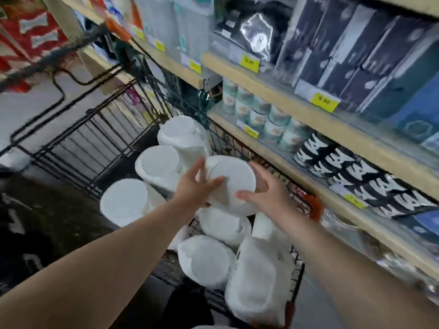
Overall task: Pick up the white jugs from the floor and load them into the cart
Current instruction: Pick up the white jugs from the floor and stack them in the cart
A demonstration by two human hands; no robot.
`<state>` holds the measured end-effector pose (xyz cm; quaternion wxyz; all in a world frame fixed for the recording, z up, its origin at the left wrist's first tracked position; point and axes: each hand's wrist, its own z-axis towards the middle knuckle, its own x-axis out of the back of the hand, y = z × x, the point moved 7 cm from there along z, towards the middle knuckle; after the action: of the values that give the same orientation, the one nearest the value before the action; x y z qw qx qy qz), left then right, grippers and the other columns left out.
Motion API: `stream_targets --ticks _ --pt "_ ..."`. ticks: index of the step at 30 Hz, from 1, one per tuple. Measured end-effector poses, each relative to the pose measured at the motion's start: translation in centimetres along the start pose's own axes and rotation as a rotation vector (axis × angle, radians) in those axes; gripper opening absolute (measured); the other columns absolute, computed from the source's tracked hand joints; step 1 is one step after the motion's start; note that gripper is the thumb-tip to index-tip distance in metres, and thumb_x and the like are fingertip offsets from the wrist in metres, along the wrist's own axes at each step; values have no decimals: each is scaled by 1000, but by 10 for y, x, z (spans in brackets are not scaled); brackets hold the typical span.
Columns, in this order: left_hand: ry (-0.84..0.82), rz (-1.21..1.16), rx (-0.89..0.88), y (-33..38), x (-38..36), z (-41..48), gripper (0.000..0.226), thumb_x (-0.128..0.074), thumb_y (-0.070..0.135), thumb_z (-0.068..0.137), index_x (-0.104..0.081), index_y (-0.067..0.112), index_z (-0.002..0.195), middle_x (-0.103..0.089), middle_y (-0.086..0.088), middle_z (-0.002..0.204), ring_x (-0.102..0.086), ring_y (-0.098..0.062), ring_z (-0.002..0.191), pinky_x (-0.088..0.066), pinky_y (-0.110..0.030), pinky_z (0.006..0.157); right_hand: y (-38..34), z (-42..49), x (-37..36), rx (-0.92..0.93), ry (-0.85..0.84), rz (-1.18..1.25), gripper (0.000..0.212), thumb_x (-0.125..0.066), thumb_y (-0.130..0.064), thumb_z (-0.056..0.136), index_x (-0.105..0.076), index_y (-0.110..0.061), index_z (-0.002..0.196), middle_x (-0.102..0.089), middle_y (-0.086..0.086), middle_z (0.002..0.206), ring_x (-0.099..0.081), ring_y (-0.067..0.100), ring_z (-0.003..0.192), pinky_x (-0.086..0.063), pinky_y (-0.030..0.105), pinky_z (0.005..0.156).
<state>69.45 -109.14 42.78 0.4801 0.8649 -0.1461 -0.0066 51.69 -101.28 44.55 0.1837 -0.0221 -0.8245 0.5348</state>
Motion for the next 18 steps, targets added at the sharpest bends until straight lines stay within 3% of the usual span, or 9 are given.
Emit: stream_targets --ticks 5,9,12,15,16,18 --pt "-166 115 69 2 -28 73 82 -84 29 73 -41 38 142 -43 10 134 -57 -25 113 -57 -50 86 25 41 1 -122 155 102 87 -86 -15 71 -42 -32 144 -52 -11 128 -48 6 113 -42 12 71" --pt "-247 171 124 -6 -36 110 81 -83 32 74 -40 39 143 -41 6 136 -59 -30 112 -59 -51 79 45 64 -7 -185 239 133 88 -87 -22 69 -43 -32 145 -52 -12 134 -50 6 116 -48 22 91" --pt "-244 250 94 -2 -37 126 77 -78 37 78 -37 40 144 -43 6 126 -57 -28 108 -58 -50 81 46 73 -10 -200 329 98 88 -86 -46 62 -45 -41 140 -54 -9 137 -52 11 122 -48 39 102" --pt "-185 327 28 6 -35 131 71 -71 38 85 -35 38 146 -45 2 124 -58 -28 104 -58 -48 83 37 76 -16 -209 366 -6 87 -80 -53 68 -42 -36 144 -57 -4 128 -55 14 116 -46 34 100" --pt "-174 373 -3 10 -35 130 69 -68 38 87 -34 37 147 -48 0 128 -59 -27 103 -57 -45 84 33 76 -18 -208 365 -48 84 -78 -50 73 -41 -31 146 -57 -2 124 -55 15 115 -44 31 100" --pt "-204 519 -73 19 -36 125 65 -62 31 91 -32 30 149 -50 -4 137 -59 -25 97 -55 -40 83 22 69 -16 -215 362 -99 77 -77 -38 80 -42 -19 146 -54 6 135 -51 20 124 -38 25 101"
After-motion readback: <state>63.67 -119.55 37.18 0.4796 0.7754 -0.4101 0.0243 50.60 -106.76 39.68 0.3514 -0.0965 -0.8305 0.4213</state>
